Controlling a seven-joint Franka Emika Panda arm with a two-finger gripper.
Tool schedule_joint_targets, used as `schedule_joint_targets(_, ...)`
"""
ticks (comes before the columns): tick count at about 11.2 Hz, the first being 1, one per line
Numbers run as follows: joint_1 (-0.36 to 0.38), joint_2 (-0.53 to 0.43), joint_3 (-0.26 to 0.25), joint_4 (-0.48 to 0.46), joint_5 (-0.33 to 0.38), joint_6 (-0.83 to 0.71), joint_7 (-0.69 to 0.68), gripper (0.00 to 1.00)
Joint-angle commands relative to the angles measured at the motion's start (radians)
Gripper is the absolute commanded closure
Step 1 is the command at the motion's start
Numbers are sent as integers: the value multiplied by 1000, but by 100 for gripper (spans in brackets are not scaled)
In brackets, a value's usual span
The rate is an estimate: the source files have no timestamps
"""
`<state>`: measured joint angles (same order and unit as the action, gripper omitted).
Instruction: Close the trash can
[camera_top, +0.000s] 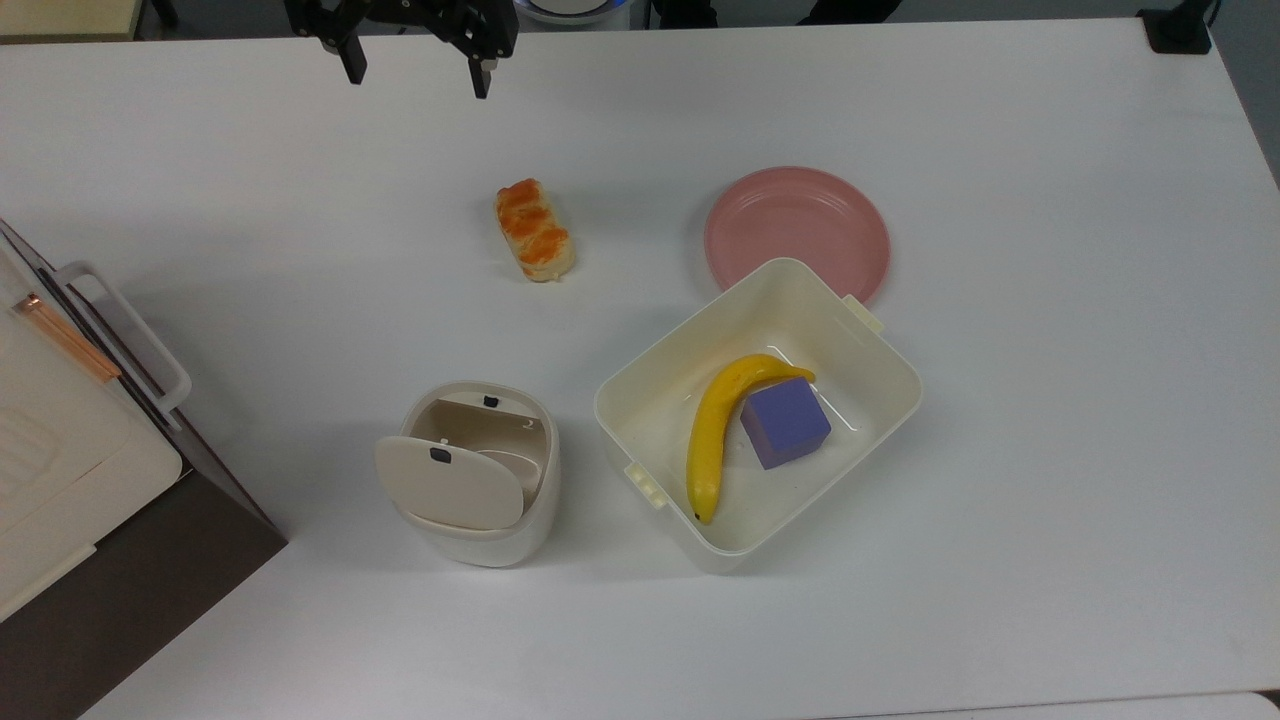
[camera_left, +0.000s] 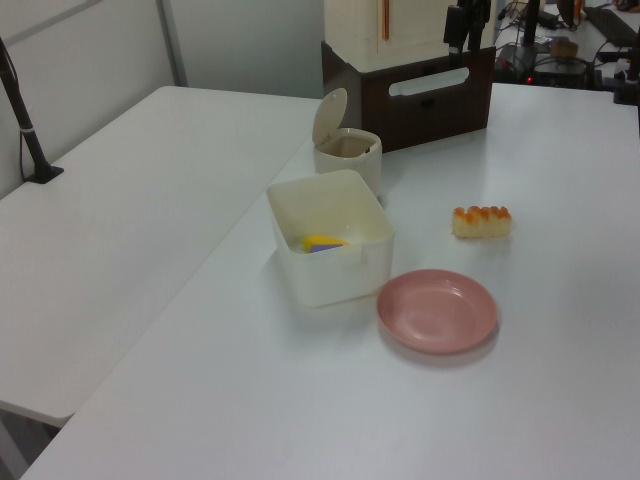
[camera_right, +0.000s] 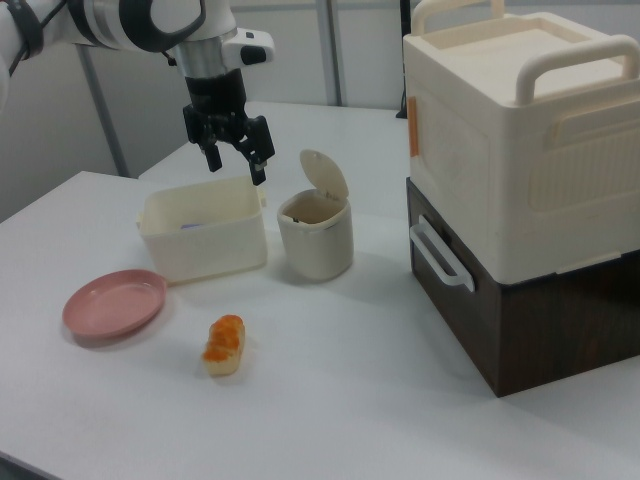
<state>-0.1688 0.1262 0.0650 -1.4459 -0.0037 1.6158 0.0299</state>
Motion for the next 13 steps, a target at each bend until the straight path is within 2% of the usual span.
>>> schedule_joint_targets(1,18,-34,-24,-34,16,-29,-59,0)
schedule_joint_targets(13,18,-34,-22,-34,14,-30,-71,0)
